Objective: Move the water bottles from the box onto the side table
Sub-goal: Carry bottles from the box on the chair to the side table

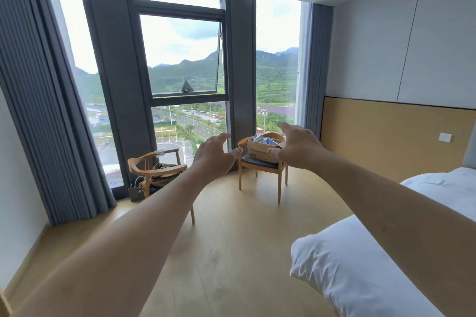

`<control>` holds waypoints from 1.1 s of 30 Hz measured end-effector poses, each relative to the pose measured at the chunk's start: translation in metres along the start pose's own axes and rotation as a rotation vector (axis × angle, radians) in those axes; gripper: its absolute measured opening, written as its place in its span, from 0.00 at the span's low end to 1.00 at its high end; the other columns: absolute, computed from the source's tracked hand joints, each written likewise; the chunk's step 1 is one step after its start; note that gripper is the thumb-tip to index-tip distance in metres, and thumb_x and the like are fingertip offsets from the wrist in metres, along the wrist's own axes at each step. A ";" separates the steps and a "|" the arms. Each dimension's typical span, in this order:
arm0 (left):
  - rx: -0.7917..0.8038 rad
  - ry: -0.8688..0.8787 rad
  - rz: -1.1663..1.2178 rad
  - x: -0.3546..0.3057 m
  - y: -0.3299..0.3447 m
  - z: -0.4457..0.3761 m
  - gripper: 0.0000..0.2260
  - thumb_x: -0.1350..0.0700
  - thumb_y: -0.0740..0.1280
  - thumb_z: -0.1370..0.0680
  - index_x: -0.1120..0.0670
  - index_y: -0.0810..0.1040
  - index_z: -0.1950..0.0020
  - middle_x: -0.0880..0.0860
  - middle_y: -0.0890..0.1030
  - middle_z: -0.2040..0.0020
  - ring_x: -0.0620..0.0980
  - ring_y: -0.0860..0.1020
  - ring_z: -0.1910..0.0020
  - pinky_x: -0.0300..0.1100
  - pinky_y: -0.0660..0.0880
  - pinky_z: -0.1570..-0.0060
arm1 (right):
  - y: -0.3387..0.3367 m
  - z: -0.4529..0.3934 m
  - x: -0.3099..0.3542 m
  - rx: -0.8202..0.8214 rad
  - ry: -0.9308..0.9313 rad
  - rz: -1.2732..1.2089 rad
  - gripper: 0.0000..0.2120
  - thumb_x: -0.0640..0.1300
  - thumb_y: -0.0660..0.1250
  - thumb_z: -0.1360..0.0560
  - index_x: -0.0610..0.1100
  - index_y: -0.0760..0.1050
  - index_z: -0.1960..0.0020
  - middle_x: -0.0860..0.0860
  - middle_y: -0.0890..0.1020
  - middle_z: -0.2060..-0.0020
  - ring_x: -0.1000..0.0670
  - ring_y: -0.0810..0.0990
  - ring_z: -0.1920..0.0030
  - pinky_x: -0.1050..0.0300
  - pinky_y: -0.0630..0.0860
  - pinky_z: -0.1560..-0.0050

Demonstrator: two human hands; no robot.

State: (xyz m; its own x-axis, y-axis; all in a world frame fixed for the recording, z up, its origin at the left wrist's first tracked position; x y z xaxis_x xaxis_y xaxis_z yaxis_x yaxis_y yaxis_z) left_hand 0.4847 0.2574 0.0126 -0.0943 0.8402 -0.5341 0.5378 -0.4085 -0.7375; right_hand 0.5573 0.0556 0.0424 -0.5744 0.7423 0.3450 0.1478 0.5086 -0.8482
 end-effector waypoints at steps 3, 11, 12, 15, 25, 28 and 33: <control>0.014 -0.008 -0.006 0.003 0.024 -0.084 0.27 0.41 0.66 0.22 0.46 0.66 0.24 0.52 0.69 0.25 0.56 0.67 0.27 0.54 0.68 0.32 | 0.016 -0.081 -0.030 0.020 0.021 -0.017 0.38 0.57 0.69 0.28 0.50 0.58 0.23 0.46 0.71 0.30 0.41 0.69 0.32 0.46 0.72 0.38; 0.047 0.017 -0.040 0.021 0.102 -0.268 0.28 0.43 0.67 0.23 0.47 0.66 0.24 0.52 0.71 0.26 0.55 0.68 0.29 0.49 0.68 0.37 | 0.079 -0.253 -0.097 0.042 0.054 -0.042 0.38 0.57 0.70 0.28 0.50 0.59 0.23 0.46 0.73 0.32 0.42 0.70 0.34 0.49 0.71 0.42; 0.063 0.009 -0.034 0.028 0.116 -0.288 0.28 0.43 0.67 0.23 0.47 0.66 0.24 0.53 0.71 0.27 0.55 0.69 0.30 0.48 0.68 0.38 | 0.092 -0.270 -0.105 0.052 0.060 -0.039 0.38 0.57 0.71 0.28 0.50 0.60 0.23 0.46 0.73 0.32 0.43 0.71 0.34 0.50 0.71 0.43; 0.087 -0.004 -0.013 0.050 0.157 -0.346 0.28 0.43 0.68 0.23 0.47 0.67 0.24 0.53 0.73 0.29 0.52 0.70 0.35 0.44 0.66 0.45 | 0.127 -0.322 -0.129 0.064 0.072 -0.020 0.38 0.57 0.71 0.28 0.50 0.60 0.24 0.47 0.74 0.34 0.44 0.72 0.37 0.51 0.72 0.46; 0.106 -0.009 0.087 0.129 0.271 -0.598 0.29 0.43 0.70 0.24 0.46 0.67 0.25 0.53 0.72 0.27 0.56 0.70 0.30 0.50 0.70 0.38 | 0.234 -0.551 -0.199 0.081 0.132 0.008 0.35 0.56 0.70 0.27 0.49 0.62 0.25 0.45 0.73 0.32 0.42 0.72 0.35 0.46 0.74 0.38; 0.117 0.019 0.101 0.131 0.295 -0.681 0.29 0.42 0.70 0.24 0.47 0.67 0.25 0.54 0.73 0.28 0.56 0.71 0.31 0.54 0.72 0.35 | 0.248 -0.627 -0.218 0.057 0.149 0.019 0.36 0.57 0.70 0.27 0.49 0.60 0.24 0.44 0.72 0.31 0.41 0.71 0.34 0.46 0.74 0.38; 0.121 0.074 0.096 0.141 0.342 -0.790 0.30 0.42 0.69 0.24 0.46 0.67 0.24 0.52 0.72 0.28 0.54 0.70 0.30 0.51 0.69 0.36 | 0.281 -0.734 -0.257 0.045 0.197 -0.001 0.38 0.57 0.70 0.27 0.50 0.58 0.23 0.45 0.70 0.29 0.41 0.68 0.31 0.47 0.71 0.37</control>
State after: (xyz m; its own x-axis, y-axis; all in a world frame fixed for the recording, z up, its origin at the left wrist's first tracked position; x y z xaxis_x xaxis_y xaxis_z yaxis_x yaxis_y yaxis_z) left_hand 1.3171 0.5180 0.0113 0.0165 0.8174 -0.5758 0.4360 -0.5241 -0.7316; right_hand 1.3374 0.3282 0.0111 -0.4049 0.8153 0.4139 0.1085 0.4923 -0.8637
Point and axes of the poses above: each hand's wrist, its own z-axis away from the middle knuckle, its own y-axis out of the palm, x = y × z, the point moved 9 cm from there along -z, towards the middle knuckle
